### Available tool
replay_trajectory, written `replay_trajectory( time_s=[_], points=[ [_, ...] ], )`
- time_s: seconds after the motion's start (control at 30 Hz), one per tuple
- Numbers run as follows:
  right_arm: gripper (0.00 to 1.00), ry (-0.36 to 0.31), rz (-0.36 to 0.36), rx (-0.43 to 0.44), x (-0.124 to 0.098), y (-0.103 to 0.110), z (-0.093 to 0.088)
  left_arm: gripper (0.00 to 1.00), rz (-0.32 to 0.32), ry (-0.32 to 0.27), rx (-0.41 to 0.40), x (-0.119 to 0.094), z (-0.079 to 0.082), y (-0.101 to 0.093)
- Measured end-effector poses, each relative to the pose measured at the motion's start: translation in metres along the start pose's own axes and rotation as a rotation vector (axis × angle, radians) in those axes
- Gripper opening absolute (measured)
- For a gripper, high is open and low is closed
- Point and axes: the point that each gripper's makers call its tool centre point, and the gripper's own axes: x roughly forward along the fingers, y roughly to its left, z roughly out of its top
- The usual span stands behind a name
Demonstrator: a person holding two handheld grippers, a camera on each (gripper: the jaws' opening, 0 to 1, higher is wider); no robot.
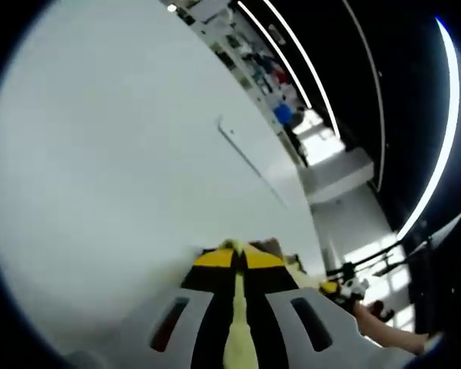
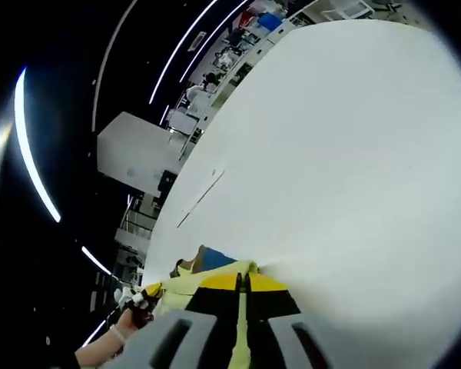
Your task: Fold the garment on the visible template until the final outline fits inside the template.
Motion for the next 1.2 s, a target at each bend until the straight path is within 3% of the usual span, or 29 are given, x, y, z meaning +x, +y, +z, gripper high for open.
replay_trajectory(
  time_s=[0.07, 0.17, 0.3, 0.43, 0.47, 0.53, 0.63, 0.67, 0.73, 0.83, 1.0, 1.07, 1.13, 1.2],
  points=[
    [0.0, 0.0, 0.003, -0.015, -0.001, 0.002, 0.0, 0.0, 0.0, 0.004, 0.034, -0.001, -0.001, 0.0],
    [0.0, -0.027, -0.013, -0.109, -0.003, 0.001, 0.005, 0.01, 0.009, 0.006, 0.132, -0.005, -0.004, -0.003],
    [0.12, -0.031, 0.0, -0.18, -0.009, 0.007, 0.006, 0.06, 0.028, 0.028, 0.282, -0.011, -0.007, -0.005],
    [0.18, -0.046, 0.008, -0.288, -0.019, 0.014, 0.012, 0.16, 0.017, 0.033, 0.403, -0.015, 0.004, -0.001],
    [0.2, -0.055, 0.004, -0.34, -0.022, 0.015, 0.015, 0.18, 0.023, 0.038, 0.443, -0.017, 0.004, -0.001],
    [0.27, -0.07, -0.005, -0.465, -0.026, 0.018, 0.02, 0.24, 0.043, 0.034, 0.596, -0.021, 0.008, -0.002],
    [0.3, -0.065, -0.052, -0.683, -0.029, 0.017, 0.023, 0.27, 0.072, 0.073, 0.873, -0.023, 0.007, -0.005],
    [0.29, -0.049, -0.078, -0.788, -0.029, 0.016, 0.022, 0.26, 0.074, 0.076, 0.921, -0.023, 0.007, -0.006],
    [0.3, -0.01, -0.097, -0.903, -0.027, 0.016, 0.018, 0.22, 0.036, 0.09, 0.991, -0.023, 0.004, -0.015],
    [0.3, 0.06, -0.128, -1.08, -0.021, 0.011, 0.011, 0.17, 0.037, 0.098, 1.1, -0.023, 0.005, -0.019],
    [0.29, 0.089, -0.16, -1.173, -0.014, 0.007, 0.011, 0.21, 0.066, 0.175, 1.338, -0.021, 0.003, -0.013],
    [0.29, 0.101, -0.155, -1.195, -0.01, 0.006, 0.009, 0.23, 0.081, 0.19, 1.393, -0.019, 0.003, -0.01],
    [0.29, 0.135, -0.172, -1.229, -0.008, 0.001, 0.008, 0.25, 0.101, 0.173, 1.503, -0.018, 0.007, -0.013],
    [0.28, 0.141, -0.17, -1.249, -0.005, 0.001, 0.007, 0.25, 0.107, 0.202, 1.579, -0.016, 0.004, -0.013]
  ],
)
